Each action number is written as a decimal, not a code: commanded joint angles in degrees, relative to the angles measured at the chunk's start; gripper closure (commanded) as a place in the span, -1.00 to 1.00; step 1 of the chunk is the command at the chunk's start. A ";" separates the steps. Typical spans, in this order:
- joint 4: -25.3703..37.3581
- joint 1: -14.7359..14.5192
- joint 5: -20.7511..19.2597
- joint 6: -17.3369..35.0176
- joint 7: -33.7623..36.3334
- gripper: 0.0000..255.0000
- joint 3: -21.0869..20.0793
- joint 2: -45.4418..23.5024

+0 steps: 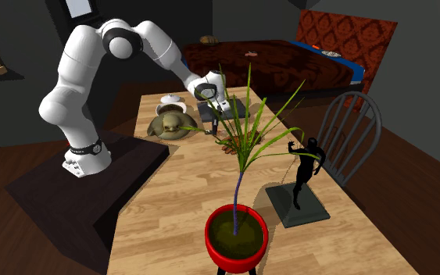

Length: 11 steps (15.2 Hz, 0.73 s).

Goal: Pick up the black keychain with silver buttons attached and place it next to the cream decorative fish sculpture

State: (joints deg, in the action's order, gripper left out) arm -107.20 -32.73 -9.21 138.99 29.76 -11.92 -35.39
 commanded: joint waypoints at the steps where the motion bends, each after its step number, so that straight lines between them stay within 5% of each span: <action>1: 0.16 -0.15 -0.31 1.09 0.13 1.00 0.27 -1.23; 11: 1.77 -1.05 -1.49 5.19 0.80 1.00 1.45 -6.96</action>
State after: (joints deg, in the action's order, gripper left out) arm -105.44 -33.71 -10.64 143.96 30.50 -10.51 -42.15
